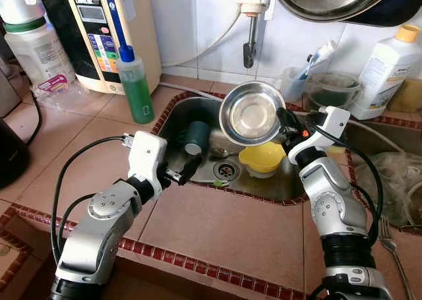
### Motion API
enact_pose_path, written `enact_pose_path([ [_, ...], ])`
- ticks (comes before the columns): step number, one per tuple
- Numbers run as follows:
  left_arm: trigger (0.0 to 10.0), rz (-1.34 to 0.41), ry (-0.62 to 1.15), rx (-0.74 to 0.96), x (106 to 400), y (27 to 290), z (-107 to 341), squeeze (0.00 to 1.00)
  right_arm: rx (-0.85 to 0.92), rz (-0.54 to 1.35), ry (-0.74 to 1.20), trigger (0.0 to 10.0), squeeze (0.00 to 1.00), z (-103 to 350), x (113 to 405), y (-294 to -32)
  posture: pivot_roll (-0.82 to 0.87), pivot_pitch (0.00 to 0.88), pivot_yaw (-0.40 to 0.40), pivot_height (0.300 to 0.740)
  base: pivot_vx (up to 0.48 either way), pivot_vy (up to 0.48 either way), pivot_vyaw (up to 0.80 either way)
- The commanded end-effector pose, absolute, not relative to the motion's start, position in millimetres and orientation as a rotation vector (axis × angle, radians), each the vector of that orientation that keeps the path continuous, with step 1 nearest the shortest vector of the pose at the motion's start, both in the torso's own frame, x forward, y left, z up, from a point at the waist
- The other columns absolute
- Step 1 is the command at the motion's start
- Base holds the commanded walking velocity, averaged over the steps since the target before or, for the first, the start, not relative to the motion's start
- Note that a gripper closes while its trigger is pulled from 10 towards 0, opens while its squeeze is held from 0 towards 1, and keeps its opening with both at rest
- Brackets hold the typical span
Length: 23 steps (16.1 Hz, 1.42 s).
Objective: Kitchen organization
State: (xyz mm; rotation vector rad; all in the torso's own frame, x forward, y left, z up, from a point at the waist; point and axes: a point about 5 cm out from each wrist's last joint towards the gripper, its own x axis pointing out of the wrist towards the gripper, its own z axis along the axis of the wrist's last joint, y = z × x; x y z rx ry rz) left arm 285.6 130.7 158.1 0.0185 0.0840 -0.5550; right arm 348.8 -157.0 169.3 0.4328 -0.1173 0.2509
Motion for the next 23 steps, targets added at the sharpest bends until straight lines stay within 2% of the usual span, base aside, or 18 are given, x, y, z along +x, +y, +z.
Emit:
enact_pose_path([
  [1,10.0,-0.557,0.087,0.034,284.1,130.7,158.9,0.00,0.426,0.256,-0.152,10.0,0.00,179.7,351.8,-155.0,-0.05,0.079,0.046,0.740,0.000,0.000,0.00],
  [4,10.0,-0.552,0.091,0.039,282.3,128.8,158.6,0.00,0.418,0.241,-0.149,10.0,0.00,178.2,354.8,-156.8,-0.05,0.084,0.052,0.740,0.000,0.000,0.00],
  [5,10.0,-0.509,0.076,0.059,281.1,120.1,157.1,0.00,0.416,0.260,-0.130,10.0,0.00,173.1,359.2,-158.2,-0.03,0.118,0.081,0.740,0.000,0.000,0.00],
  [6,10.0,-0.462,0.042,0.064,280.5,110.5,159.0,0.00,0.421,0.292,-0.123,10.0,0.00,169.2,363.2,-159.8,-0.04,0.113,0.079,0.740,0.000,0.000,0.00],
  [9,10.0,-0.496,-0.011,-0.003,283.0,112.0,172.9,0.00,0.446,0.317,-0.167,10.0,0.00,177.4,363.1,-161.6,-0.05,0.105,0.075,0.740,0.000,0.000,0.00],
  [13,10.0,-0.551,-0.055,-0.086,283.7,112.0,185.4,0.00,0.452,0.337,-0.187,10.0,0.00,182.4,365.4,-163.1,-0.06,0.094,0.057,0.740,0.000,0.000,0.00],
  [19,10.0,-0.807,0.067,-0.069,253.3,96.0,163.7,0.00,0.425,0.384,-0.101,10.0,0.00,176.9,369.6,-163.3,-0.05,0.137,0.040,0.740,0.000,0.000,0.00],
  [23,10.0,-0.821,0.070,-0.077,249.9,96.9,165.8,0.00,0.397,0.429,-0.048,10.0,0.00,172.8,371.1,-157.3,-0.05,0.154,0.039,0.740,0.000,0.000,0.00],
])
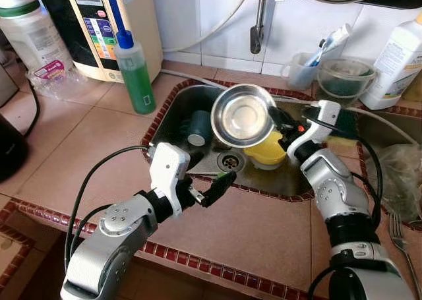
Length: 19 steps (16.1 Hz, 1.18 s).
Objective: Kitchen organization
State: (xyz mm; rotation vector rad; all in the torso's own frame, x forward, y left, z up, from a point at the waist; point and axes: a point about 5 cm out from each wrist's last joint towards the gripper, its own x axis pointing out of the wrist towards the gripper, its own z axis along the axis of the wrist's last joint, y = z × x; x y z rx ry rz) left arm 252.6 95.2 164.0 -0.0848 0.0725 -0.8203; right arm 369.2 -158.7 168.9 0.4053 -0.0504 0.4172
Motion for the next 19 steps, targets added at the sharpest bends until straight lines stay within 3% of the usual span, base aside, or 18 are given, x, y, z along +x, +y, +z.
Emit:
enact_pose_path([
  [1,10.0,-0.823,0.071,-0.078,249.7,96.8,166.5,0.00,0.375,0.470,-0.017,10.0,0.00,169.5,371.8,-153.3,-0.05,0.159,0.038,0.740,0.000,0.000,0.00],
  [11,10.0,-0.815,0.080,-0.086,249.5,97.3,170.5,0.00,0.430,0.453,0.148,10.0,0.00,143.5,380.4,-154.3,-0.03,0.169,0.037,0.740,0.000,0.000,0.00],
  [12,10.0,-0.812,0.079,-0.087,249.8,97.6,170.8,0.00,0.446,0.453,0.147,10.0,1.00,143.4,380.9,-154.0,-0.03,0.169,0.038,0.740,0.000,0.000,0.00],
  [19,10.0,-0.803,0.075,-0.090,250.5,98.1,172.1,0.00,0.463,0.469,0.112,10.0,1.00,147.0,382.6,-154.3,-0.03,0.166,0.036,0.740,0.000,0.000,0.00],
])
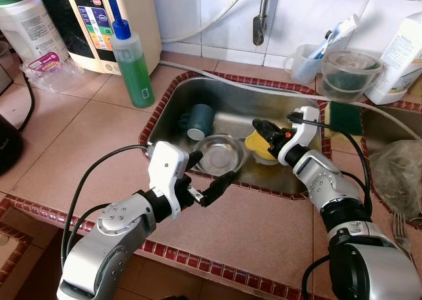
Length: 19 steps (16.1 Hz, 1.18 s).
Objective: Kitchen organization
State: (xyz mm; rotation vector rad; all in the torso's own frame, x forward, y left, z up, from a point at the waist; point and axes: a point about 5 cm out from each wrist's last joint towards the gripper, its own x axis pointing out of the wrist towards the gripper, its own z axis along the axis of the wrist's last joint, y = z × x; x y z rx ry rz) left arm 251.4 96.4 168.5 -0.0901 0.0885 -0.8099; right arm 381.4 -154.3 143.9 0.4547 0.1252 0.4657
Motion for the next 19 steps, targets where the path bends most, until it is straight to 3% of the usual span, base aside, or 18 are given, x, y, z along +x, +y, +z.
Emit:
enact_pose_path([
  [1,10.0,-0.802,0.075,-0.092,250.6,98.3,172.1,0.00,0.469,0.478,0.102,10.0,1.00,148.7,383.0,-154.0,-0.03,0.166,0.036,0.740,0.000,0.000,0.00],
  [4,10.0,-0.778,0.059,-0.072,253.0,100.3,172.6,0.00,0.465,0.507,0.050,10.0,1.00,155.5,383.1,-152.6,-0.03,0.162,0.034,0.740,0.000,0.000,0.00],
  [6,10.0,-0.673,0.021,-0.014,263.6,110.2,173.3,0.00,0.423,0.522,-0.060,10.0,1.00,169.1,380.6,-153.1,-0.03,0.156,0.032,0.740,0.000,0.000,0.00],
  [12,10.0,-0.529,-0.110,0.119,287.4,128.5,181.0,0.00,0.343,0.426,-0.227,10.0,1.00,186.4,363.5,-156.2,-0.05,0.085,0.022,0.740,0.000,0.000,0.00],
  [19,10.0,-0.380,-0.105,-0.054,302.3,136.7,167.0,0.00,0.182,0.201,-0.350,10.0,1.00,184.1,326.2,-154.8,-0.09,0.030,0.028,0.740,0.000,0.000,0.00],
])
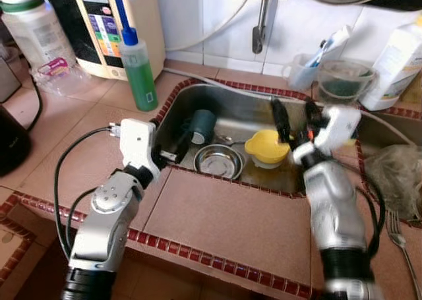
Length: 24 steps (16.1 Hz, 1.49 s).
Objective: Kitchen organization
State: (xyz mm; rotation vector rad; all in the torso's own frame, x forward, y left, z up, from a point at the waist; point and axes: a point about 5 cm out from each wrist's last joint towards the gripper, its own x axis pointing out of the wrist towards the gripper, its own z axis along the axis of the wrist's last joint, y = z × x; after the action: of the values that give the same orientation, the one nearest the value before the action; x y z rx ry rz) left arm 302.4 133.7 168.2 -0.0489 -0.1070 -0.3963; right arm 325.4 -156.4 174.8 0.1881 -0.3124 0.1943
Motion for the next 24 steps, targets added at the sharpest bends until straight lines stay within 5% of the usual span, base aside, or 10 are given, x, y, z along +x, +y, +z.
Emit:
enact_pose_path([
  [1,10.0,-0.377,-0.103,-0.052,300.5,136.0,163.7,0.00,0.136,0.198,-0.342,10.0,1.00,178.7,320.0,-151.0,-0.09,0.028,0.029,0.740,0.000,0.000,0.00],
  [8,10.0,-0.351,-0.131,-0.080,280.0,140.0,144.9,0.00,0.035,0.222,-0.296,10.0,1.00,149.6,284.0,-142.7,-0.09,0.010,0.021,0.740,0.000,0.000,0.00],
  [9,10.0,-0.350,-0.159,-0.056,278.9,141.8,146.1,0.00,0.024,0.220,-0.310,10.0,0.00,153.1,283.4,-142.2,-0.09,0.001,0.019,0.740,0.000,0.000,0.00],
  [24,10.0,-0.368,-0.173,-0.077,285.2,141.5,148.5,0.00,-0.026,0.182,-0.319,10.0,0.00,154.5,290.0,-156.9,-0.11,0.000,0.018,0.740,0.000,-0.317,0.00],
])
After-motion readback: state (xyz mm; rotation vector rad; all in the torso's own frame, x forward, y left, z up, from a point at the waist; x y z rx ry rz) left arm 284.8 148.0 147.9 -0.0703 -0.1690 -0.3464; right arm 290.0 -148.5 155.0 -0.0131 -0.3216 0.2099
